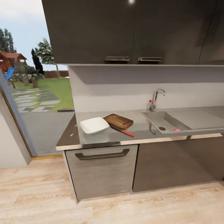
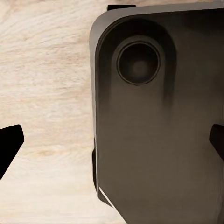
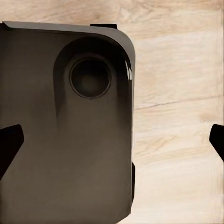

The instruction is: In the kitchen, take the Vidalia onion out of the sink, dice it on the chopping board with the paring knife, put the diced onion into the bowl on the countertop, then place both the paring knife and the chopping board into the sink.

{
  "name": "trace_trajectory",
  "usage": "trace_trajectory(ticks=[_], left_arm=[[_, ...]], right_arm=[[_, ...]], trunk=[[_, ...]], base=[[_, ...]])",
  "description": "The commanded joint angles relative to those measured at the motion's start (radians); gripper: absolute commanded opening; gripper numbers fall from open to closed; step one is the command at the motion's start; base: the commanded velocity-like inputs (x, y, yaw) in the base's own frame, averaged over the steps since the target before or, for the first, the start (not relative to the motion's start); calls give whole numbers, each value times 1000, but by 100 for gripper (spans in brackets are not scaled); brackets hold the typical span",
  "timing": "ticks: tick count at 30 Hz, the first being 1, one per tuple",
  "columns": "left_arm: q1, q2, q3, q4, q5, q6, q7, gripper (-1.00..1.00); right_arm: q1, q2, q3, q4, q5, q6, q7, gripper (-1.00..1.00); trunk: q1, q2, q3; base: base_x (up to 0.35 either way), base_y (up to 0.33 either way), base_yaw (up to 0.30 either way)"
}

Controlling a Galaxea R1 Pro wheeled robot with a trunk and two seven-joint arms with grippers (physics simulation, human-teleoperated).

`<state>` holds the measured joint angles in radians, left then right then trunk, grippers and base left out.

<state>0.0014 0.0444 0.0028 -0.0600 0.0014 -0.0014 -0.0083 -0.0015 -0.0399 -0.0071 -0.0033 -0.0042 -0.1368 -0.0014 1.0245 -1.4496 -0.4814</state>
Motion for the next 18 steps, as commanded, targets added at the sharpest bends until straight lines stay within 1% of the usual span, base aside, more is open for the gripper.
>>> trace_trajectory(ticks=[1, 18], left_arm=[[0, 0, 0, -1, 0, 0, -1, 100], [0, 0, 0, -1, 0, 0, -1, 100]], right_arm=[[0, 0, -1, 0, 0, -3, 0, 100], [0, 0, -1, 0, 0, -3, 0, 100]], trunk=[[1, 0, -1], [1, 0, -1]], base=[[287, -229, 283], [286, -229, 279]])
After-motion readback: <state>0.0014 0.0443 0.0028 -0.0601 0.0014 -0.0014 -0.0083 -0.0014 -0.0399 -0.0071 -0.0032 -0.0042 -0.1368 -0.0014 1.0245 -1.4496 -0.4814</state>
